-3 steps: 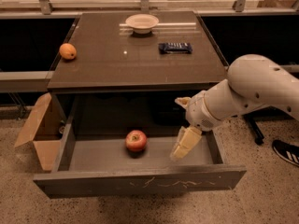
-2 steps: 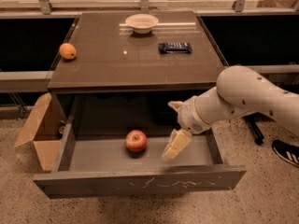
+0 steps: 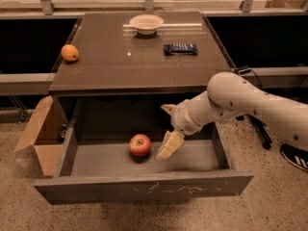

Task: Pick apple from top drawer and place on counter

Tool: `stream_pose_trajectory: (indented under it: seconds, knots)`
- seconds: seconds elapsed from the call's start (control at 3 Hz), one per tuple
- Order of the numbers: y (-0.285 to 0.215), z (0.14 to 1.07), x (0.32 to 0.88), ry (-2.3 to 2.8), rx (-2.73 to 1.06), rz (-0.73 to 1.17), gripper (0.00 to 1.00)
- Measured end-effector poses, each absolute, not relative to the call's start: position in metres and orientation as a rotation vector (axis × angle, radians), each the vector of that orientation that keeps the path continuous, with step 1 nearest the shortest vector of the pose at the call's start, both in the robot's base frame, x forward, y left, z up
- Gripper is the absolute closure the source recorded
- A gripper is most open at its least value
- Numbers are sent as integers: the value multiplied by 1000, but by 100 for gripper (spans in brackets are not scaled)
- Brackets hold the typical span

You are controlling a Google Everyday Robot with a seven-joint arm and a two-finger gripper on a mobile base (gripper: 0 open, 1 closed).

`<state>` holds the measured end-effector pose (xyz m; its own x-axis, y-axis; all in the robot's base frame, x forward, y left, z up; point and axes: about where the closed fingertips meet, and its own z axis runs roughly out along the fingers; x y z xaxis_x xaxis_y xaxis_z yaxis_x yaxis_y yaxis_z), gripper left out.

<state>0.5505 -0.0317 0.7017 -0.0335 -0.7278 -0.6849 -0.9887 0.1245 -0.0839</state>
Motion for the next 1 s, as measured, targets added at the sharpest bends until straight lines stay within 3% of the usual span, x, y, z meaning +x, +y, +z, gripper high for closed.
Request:
stream_pose_trajectory:
  seconds: [1.0]
  knots:
    - [9, 657, 580, 1731, -1818, 608, 0]
